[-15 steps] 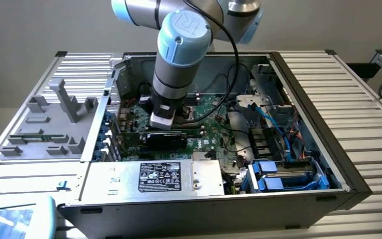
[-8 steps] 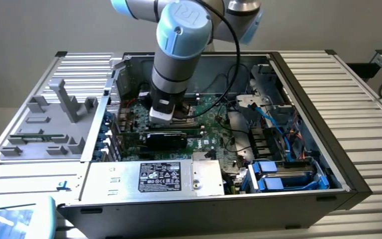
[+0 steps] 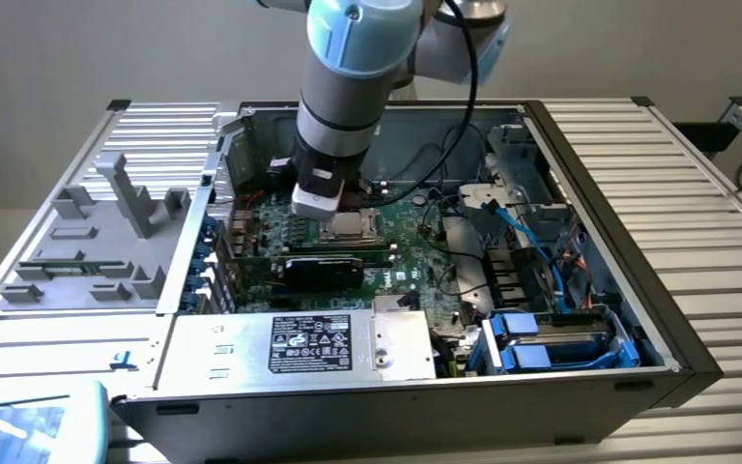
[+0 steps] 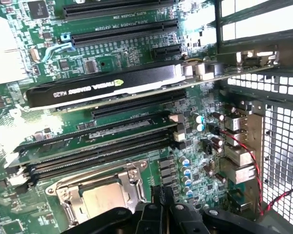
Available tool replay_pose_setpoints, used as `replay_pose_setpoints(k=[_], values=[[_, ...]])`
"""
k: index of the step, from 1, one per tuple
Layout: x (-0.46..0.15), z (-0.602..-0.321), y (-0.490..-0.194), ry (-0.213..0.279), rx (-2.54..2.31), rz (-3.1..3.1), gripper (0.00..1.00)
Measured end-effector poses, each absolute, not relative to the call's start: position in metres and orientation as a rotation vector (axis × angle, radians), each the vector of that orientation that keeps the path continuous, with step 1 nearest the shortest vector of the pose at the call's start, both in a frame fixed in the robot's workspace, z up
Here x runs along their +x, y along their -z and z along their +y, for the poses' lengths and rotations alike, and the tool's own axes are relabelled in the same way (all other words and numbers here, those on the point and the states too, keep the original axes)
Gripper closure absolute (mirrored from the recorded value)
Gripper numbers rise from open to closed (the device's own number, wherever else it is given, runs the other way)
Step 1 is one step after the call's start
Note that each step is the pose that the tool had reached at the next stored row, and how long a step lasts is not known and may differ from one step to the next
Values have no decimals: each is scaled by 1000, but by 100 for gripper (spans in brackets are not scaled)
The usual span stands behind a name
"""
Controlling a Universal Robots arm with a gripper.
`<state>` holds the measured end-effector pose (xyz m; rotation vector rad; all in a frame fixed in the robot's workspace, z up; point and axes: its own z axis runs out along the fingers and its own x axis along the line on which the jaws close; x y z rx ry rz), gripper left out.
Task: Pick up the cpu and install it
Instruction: 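Install the second cpu locking lever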
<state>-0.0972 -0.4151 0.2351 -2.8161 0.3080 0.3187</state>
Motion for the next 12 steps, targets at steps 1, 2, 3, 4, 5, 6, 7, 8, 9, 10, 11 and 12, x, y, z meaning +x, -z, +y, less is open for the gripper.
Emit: replay_pose_setpoints(k=[1,2,3,4,5,6,7,8,9,10,11,12], values=[[-95,-415,-236,-316,-2816,308,88],[-92,-415,-236,-314,-2816,307,88],[-90,-415,-237,-312,-2816,307,88],[-87,-415,-238,-310,-2817,307,88],[-85,-415,-239,-309,-2819,307,88],[-83,-415,-239,-307,-2821,307,88],[-81,-415,-240,-305,-2825,308,88],[-80,-415,-241,-303,-2830,309,88],[-79,-415,-241,-301,-2839,313,88],[-79,-415,-242,-299,-2847,318,88],[-78,-415,-244,-298,-2854,323,88],[-78,-415,-245,-297,-2860,329,88]])
